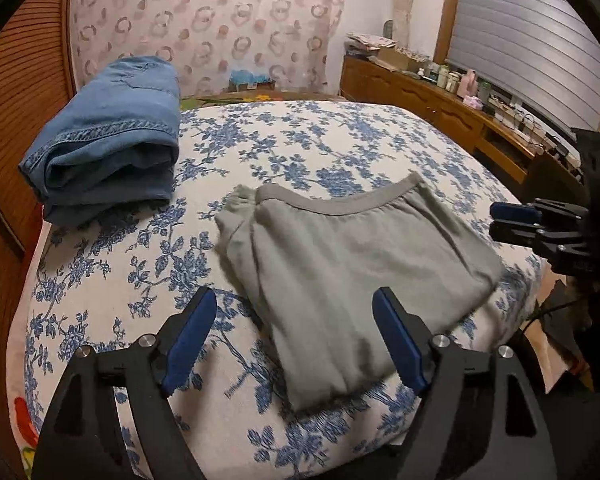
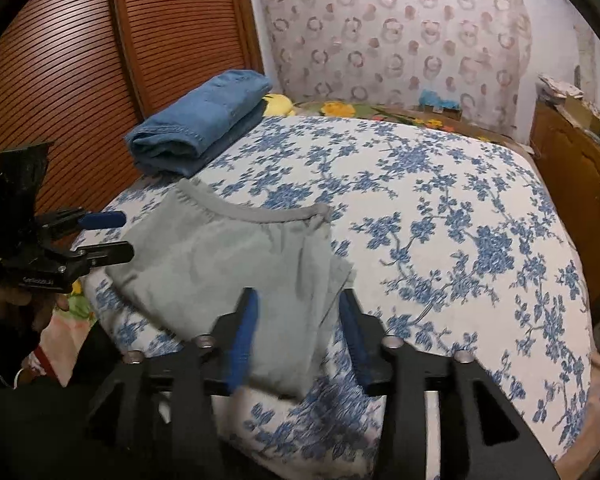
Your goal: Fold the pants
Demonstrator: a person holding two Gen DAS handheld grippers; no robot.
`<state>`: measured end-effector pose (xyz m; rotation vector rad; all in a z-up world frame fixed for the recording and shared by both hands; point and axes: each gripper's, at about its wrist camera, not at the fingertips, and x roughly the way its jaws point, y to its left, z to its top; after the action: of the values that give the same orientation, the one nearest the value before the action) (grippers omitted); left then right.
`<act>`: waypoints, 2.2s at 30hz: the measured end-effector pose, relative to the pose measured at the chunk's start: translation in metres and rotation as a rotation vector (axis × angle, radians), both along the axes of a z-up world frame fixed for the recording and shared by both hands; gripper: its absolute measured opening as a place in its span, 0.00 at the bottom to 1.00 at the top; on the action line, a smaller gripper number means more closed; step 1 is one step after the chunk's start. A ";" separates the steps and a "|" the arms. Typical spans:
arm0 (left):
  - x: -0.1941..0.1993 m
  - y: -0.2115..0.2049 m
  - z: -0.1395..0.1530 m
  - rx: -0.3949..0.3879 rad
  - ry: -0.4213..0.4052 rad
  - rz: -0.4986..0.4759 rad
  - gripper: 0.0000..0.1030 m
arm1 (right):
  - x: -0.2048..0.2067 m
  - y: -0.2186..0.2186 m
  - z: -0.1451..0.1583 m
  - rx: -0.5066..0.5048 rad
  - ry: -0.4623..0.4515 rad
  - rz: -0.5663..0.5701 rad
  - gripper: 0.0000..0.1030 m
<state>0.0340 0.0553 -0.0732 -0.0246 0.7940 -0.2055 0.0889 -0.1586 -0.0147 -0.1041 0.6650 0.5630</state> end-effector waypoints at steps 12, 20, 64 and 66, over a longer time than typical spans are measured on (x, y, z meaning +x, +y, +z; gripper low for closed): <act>0.037 0.011 -0.001 -0.011 -0.009 0.042 0.78 | 0.041 0.023 -0.022 -0.010 0.055 -0.050 0.49; 0.049 0.017 -0.013 -0.026 0.028 0.073 0.78 | 0.054 0.027 -0.028 -0.036 0.079 -0.081 0.49; 0.041 0.011 0.024 -0.147 -0.070 0.000 0.14 | 0.031 0.031 -0.012 0.006 -0.017 0.022 0.12; 0.035 0.009 0.035 -0.153 -0.103 -0.001 0.14 | 0.026 0.029 -0.005 0.015 -0.043 0.027 0.12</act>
<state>0.0688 0.0645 -0.0386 -0.1565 0.6745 -0.2663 0.1147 -0.1300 -0.0194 -0.1107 0.6184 0.5905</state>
